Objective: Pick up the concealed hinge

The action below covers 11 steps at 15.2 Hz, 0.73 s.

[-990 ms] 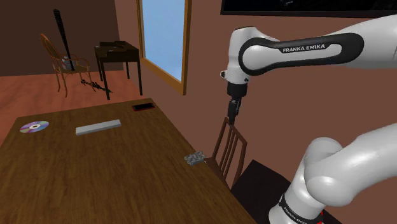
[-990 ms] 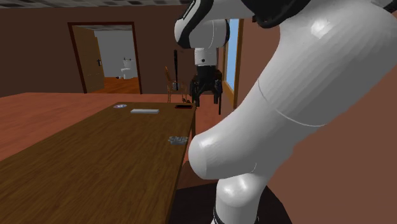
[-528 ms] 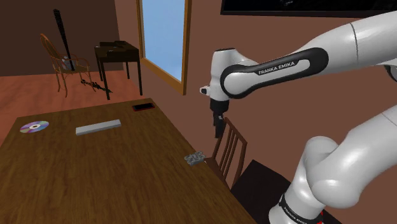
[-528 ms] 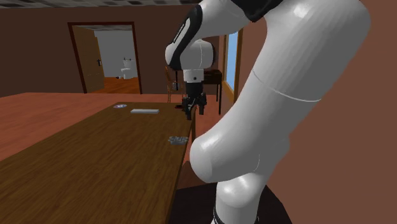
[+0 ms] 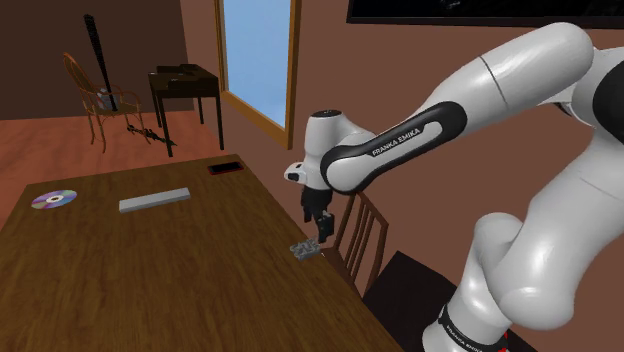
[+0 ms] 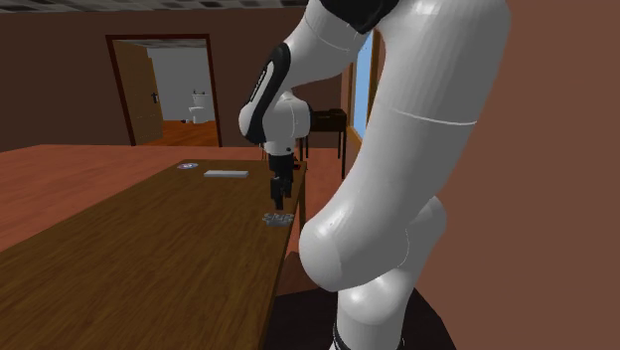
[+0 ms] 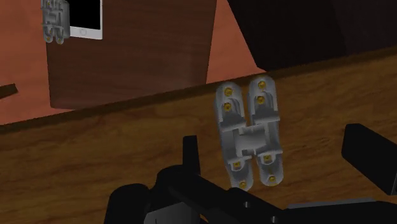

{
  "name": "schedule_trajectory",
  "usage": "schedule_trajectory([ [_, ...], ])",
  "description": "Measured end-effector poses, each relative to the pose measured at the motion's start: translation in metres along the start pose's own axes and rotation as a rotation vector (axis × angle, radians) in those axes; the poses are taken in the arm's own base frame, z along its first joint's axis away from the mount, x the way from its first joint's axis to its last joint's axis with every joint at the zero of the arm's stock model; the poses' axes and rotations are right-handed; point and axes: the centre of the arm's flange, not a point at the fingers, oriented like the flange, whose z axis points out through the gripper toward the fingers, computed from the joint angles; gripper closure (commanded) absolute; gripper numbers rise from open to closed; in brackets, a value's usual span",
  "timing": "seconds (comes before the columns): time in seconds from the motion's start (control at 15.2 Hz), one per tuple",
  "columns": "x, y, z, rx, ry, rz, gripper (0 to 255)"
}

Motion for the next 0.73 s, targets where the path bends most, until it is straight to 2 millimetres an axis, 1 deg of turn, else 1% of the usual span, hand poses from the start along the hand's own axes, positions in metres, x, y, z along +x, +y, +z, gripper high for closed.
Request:
schedule_trajectory([
  [0.07,0.010,-0.001,0.009,-0.005,0.004,-0.057,0],
  [0.13,0.013,-0.003,0.014,-0.008,0.007,-0.089,0],
  [0.4,0.020,-0.004,0.035,-0.011,0.010,-0.119,0],
  [0.59,0.019,-0.004,0.053,-0.011,0.010,-0.121,0],
  [0.66,0.019,-0.004,0.056,-0.011,0.010,-0.121,0],
  [0.73,0.020,-0.004,0.058,-0.011,0.010,-0.121,255],
])
